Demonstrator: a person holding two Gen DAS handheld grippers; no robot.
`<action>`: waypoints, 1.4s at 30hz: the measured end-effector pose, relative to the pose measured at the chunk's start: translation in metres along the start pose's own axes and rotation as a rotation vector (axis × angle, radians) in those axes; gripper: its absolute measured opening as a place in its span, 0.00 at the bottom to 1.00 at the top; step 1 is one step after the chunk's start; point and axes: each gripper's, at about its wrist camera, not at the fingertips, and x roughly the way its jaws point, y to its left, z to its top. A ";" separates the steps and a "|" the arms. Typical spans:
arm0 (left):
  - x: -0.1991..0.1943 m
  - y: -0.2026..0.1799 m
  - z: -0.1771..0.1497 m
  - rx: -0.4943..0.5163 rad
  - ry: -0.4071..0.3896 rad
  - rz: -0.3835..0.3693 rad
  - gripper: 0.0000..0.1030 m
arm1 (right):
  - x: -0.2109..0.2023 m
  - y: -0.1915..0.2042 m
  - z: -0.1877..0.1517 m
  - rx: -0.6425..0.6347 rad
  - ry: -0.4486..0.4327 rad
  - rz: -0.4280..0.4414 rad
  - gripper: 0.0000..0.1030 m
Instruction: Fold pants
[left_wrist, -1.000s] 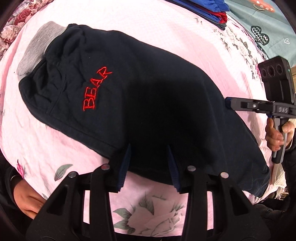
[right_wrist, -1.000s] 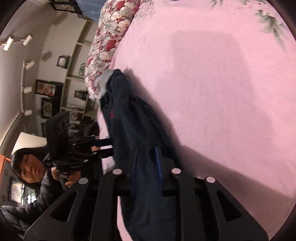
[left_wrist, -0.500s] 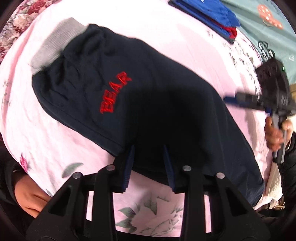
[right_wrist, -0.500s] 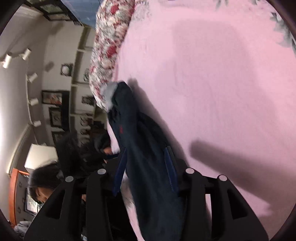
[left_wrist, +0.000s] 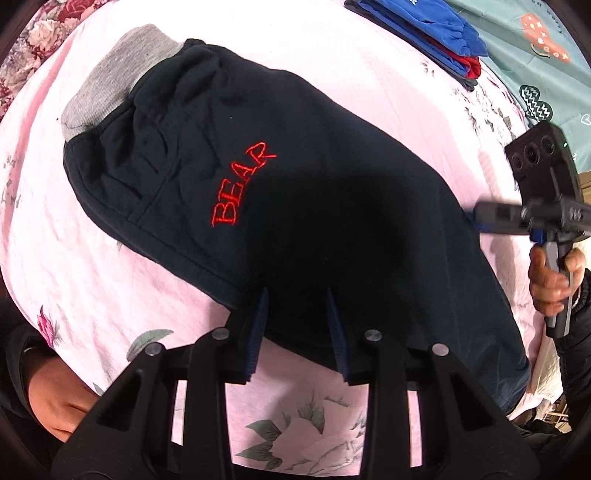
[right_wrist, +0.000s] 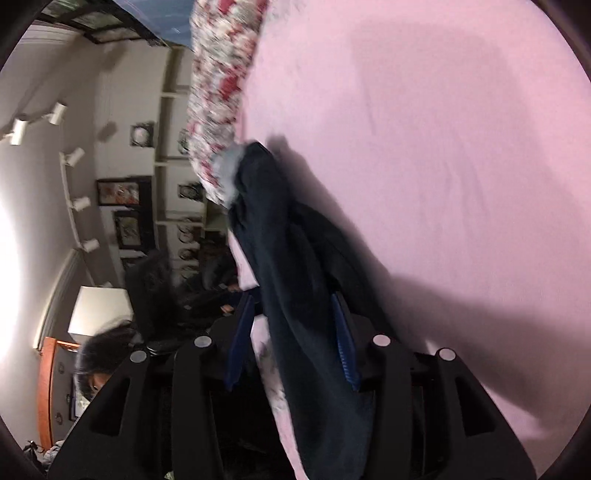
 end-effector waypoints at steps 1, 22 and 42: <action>0.001 -0.001 0.001 -0.001 0.000 0.000 0.32 | 0.001 -0.002 -0.003 0.007 0.014 0.010 0.43; 0.003 0.002 0.004 -0.019 -0.017 -0.045 0.32 | -0.024 -0.015 0.008 0.130 -0.098 0.051 0.43; 0.002 -0.004 0.009 -0.005 -0.026 -0.014 0.32 | 0.001 -0.028 0.004 0.202 -0.116 -0.023 0.09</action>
